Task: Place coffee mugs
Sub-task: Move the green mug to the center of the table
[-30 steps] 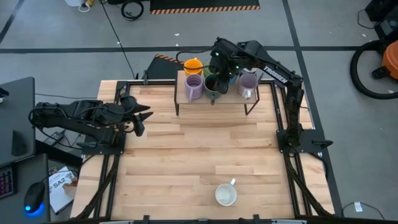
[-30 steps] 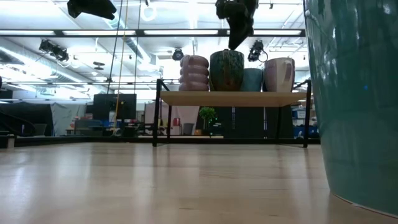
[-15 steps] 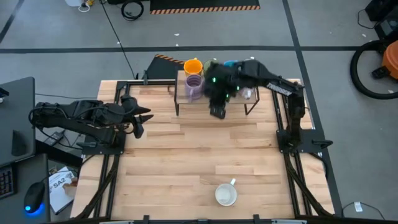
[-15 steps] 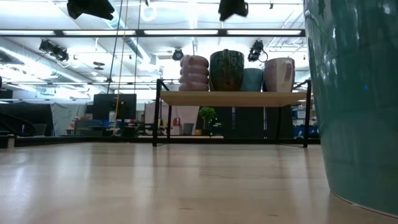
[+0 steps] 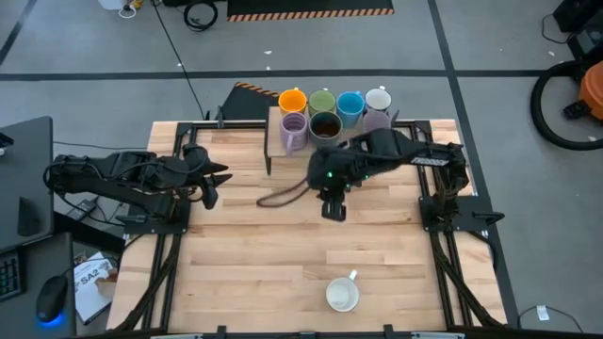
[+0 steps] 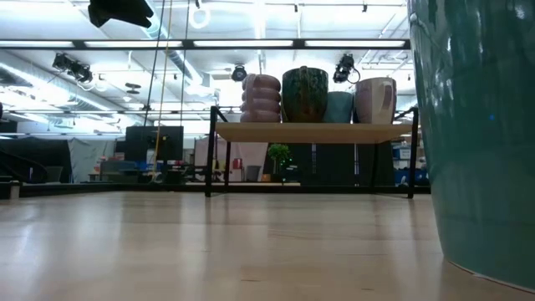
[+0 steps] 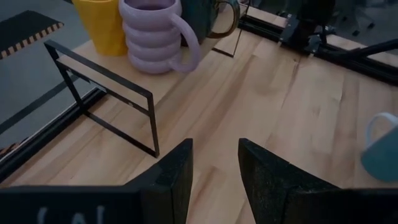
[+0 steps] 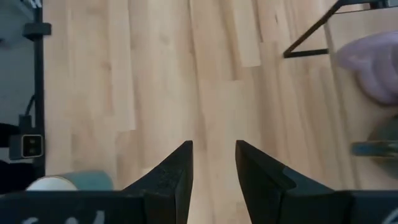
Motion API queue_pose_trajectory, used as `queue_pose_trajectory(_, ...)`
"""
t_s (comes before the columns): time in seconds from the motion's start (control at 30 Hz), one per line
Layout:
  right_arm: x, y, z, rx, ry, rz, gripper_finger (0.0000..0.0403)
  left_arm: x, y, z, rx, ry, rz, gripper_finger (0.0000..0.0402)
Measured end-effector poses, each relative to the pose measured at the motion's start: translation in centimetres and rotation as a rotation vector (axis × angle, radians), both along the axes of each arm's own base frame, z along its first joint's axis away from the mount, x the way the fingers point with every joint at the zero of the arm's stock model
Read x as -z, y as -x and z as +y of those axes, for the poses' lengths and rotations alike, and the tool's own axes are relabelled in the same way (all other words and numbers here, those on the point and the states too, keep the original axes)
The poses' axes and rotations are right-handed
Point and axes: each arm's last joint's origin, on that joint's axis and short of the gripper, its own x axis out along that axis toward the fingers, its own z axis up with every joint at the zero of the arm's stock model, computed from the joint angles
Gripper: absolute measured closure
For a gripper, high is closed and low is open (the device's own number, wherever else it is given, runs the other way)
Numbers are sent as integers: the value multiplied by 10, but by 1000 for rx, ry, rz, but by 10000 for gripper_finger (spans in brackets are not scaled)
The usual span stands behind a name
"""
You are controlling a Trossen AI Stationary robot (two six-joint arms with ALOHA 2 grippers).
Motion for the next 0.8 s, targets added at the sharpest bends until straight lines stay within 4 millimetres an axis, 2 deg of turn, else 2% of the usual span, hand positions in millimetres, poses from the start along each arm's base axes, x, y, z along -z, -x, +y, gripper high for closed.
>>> queue_pose_trajectory(0.13,0,3,22,-42,14,-7,277,0,0,-1,-16,73,-29,267)
queue_pose_trajectory(0.43,-2,9,67,-246,94,-68,277,0,-2,-4,-102,399,-134,267)
queue_pose_trajectory(0.57,2,25,91,-322,85,9,277,-4,-10,-5,-118,450,-200,267)
queue_pose_trajectory(0.8,8,60,151,-505,74,72,277,-9,-31,-8,-113,501,-307,267)
